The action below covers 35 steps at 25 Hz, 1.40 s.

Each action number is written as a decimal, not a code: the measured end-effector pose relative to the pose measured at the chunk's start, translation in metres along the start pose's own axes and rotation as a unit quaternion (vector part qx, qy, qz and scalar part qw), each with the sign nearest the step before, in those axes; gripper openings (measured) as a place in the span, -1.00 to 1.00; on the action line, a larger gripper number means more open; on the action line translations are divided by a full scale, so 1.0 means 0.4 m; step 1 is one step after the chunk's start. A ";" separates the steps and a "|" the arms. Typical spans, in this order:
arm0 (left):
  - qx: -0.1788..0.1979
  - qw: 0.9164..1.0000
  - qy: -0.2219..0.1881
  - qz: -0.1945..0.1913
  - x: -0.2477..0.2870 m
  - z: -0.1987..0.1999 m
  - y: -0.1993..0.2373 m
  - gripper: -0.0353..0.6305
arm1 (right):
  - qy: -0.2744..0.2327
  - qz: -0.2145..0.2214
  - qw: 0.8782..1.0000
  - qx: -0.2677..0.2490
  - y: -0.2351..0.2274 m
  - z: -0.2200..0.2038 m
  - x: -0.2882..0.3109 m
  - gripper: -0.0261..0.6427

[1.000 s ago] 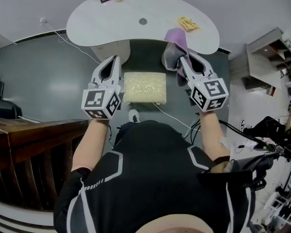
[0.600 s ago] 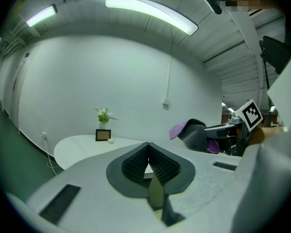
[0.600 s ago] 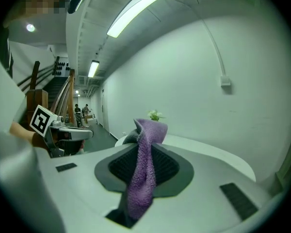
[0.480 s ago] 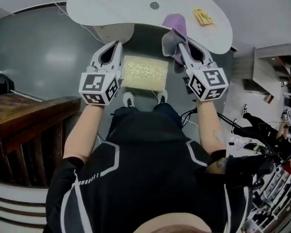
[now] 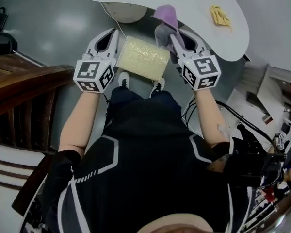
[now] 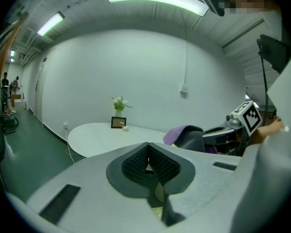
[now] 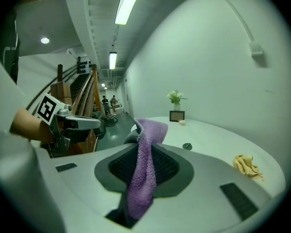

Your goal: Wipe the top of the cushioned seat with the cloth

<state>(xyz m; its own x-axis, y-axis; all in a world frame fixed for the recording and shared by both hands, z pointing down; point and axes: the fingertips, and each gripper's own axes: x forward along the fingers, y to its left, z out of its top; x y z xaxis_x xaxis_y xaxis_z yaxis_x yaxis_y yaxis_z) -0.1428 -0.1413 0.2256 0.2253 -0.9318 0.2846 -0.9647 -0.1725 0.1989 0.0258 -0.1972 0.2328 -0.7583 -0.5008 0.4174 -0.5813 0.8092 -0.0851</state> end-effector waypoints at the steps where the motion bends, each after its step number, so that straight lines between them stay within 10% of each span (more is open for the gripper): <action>1: -0.010 1.000 -0.007 0.001 0.004 -0.009 -0.006 -0.88 | 0.008 0.015 1.000 -0.005 -0.003 -0.018 0.016 -0.67; 17: -0.068 0.994 0.053 0.060 0.067 -0.290 0.137 -0.88 | 0.122 0.075 0.987 -0.074 0.060 -0.281 0.312 -0.67; 35: -0.059 0.984 0.161 0.043 0.191 -0.656 0.292 -0.88 | 0.211 0.008 0.976 0.047 0.111 -0.688 0.625 -0.67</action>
<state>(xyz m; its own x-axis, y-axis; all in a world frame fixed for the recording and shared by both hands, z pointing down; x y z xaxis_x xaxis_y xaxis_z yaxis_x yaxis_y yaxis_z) -0.2024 -0.1490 0.5165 0.1932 -0.7888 0.5834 -0.9639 -0.0415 0.2631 -0.1083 -0.2019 0.5824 -0.5903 -0.3002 0.7493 -0.6095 0.7744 -0.1699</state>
